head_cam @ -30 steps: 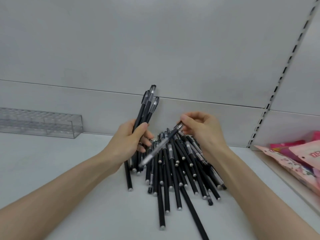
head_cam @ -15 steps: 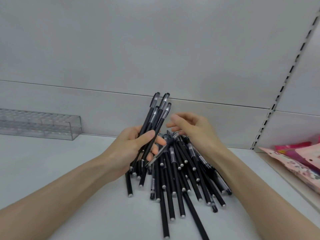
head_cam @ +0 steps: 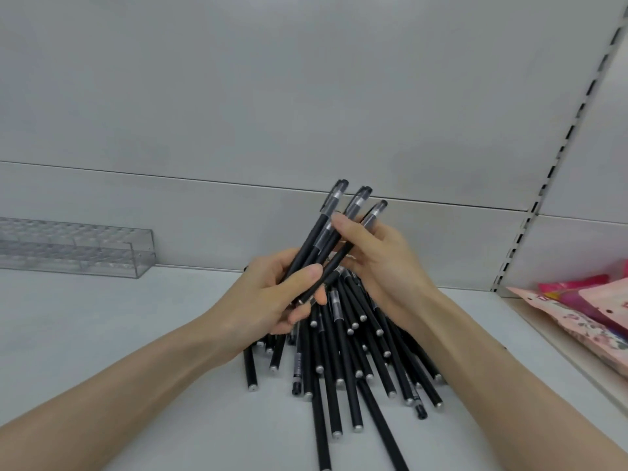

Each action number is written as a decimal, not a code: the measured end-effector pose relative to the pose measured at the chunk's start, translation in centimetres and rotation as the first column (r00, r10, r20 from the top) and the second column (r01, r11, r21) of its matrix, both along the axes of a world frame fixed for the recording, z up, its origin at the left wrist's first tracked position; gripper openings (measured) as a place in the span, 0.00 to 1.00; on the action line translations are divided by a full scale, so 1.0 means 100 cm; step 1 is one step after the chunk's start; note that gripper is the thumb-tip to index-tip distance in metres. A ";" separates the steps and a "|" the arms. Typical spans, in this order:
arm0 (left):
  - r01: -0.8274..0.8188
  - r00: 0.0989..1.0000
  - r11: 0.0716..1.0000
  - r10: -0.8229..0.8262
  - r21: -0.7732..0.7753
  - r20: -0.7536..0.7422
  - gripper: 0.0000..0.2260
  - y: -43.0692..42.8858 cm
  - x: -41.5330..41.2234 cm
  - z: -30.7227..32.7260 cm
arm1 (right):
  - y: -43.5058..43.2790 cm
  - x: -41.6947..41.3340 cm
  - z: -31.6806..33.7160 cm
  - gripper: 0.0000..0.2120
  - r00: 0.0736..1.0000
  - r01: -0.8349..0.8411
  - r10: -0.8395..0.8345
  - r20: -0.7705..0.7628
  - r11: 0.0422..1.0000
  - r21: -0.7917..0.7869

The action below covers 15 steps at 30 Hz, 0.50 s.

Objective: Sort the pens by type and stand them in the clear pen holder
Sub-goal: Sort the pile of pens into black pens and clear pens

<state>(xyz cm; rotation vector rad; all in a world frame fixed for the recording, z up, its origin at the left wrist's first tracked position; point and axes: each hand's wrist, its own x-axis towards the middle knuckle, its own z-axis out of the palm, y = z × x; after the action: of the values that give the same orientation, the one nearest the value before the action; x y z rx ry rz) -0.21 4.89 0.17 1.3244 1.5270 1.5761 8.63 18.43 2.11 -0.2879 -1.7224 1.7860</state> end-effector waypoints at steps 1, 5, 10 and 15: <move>0.025 1.000 1.000 -0.026 -0.014 -0.017 0.09 -0.001 0.001 0.001 | -0.002 0.000 0.001 0.17 0.999 -0.050 0.050 -0.006 0.998 -0.034; 0.027 0.996 0.999 -0.030 -0.031 -0.087 0.10 -0.002 0.001 0.001 | -0.004 -0.001 0.002 0.20 0.982 -0.189 0.186 -0.038 0.974 -0.127; -0.032 0.995 0.999 0.030 -0.024 -0.100 0.09 -0.002 -0.004 0.000 | -0.006 -0.001 0.001 0.18 0.966 -0.258 0.254 -0.053 0.960 -0.107; -0.019 0.996 0.996 0.010 -0.092 -0.093 0.13 -0.003 -0.006 0.002 | -0.008 -0.006 -0.003 0.11 0.973 -0.229 0.223 -0.064 0.967 -0.113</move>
<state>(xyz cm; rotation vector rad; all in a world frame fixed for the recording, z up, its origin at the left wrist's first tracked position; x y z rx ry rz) -0.82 4.61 0.33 1.3531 1.6487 1.4523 8.01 17.66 1.83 -0.0966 -1.6705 2.0471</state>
